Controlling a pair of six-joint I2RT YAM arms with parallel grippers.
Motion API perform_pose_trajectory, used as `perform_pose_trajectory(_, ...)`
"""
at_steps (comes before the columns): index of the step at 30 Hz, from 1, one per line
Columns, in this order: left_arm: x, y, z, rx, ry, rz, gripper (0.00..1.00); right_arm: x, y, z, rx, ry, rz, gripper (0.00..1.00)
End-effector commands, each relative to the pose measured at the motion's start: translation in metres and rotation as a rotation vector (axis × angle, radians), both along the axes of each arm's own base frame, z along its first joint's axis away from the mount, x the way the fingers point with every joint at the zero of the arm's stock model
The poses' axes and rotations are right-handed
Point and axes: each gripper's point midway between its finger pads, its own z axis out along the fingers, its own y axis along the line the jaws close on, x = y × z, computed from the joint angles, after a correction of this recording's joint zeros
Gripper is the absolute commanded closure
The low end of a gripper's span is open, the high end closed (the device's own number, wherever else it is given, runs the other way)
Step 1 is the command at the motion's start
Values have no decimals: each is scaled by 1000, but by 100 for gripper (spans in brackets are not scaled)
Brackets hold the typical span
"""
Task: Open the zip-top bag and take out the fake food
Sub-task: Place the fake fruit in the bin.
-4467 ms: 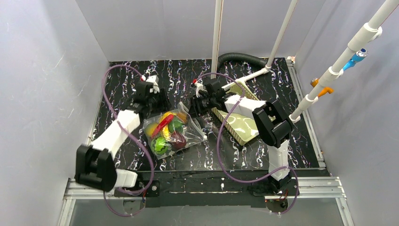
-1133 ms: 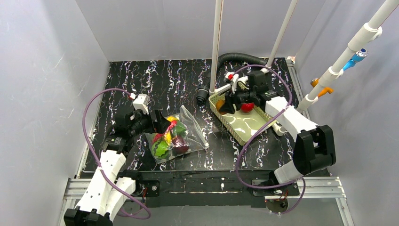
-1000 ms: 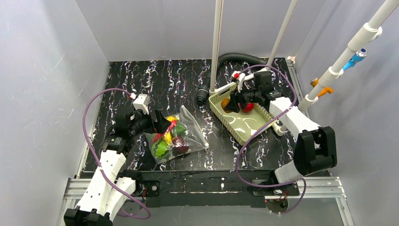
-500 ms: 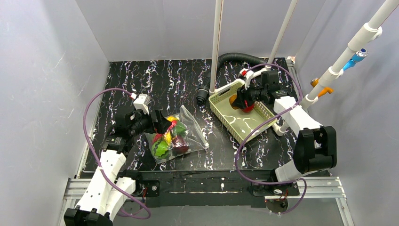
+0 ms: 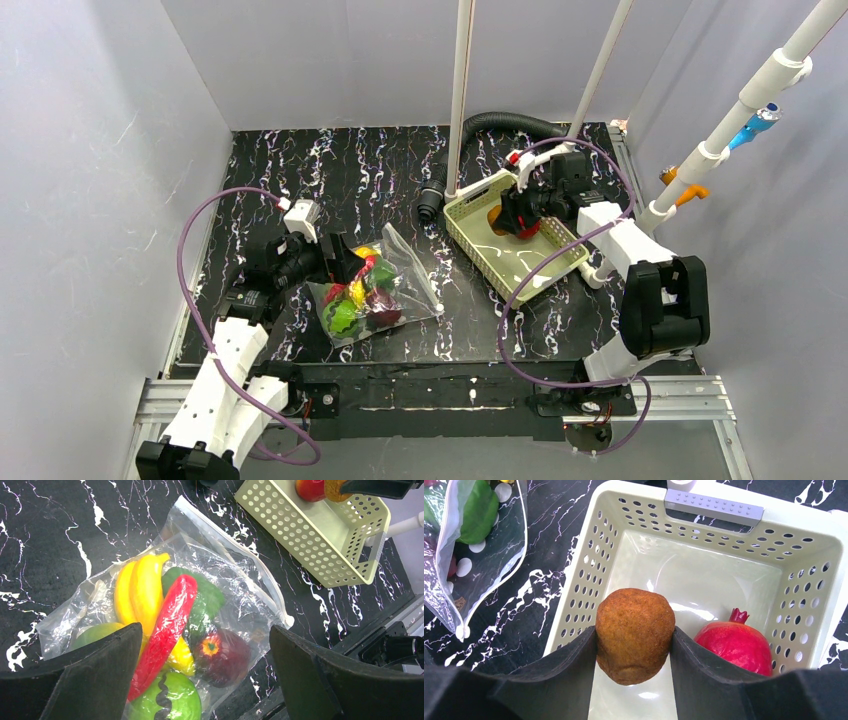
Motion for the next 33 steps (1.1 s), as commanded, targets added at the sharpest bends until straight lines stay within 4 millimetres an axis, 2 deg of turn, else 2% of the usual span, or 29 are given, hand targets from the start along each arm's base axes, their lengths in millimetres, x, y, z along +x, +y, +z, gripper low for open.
perform_pose_trajectory(1, 2, -2, 9, -13, -27, -12, 2, 5, -2, -1, -7, -27, 2, 51)
perform_pose_trajectory(13, 2, -4, 9, -19, -21, -22, 2, 6, -3, -10, -15, 2, -1, 40)
perform_pose_trajectory(33, 2, -4, 9, -21, -21, -25, 2, 5, -2, -12, -13, 10, 4, 27)
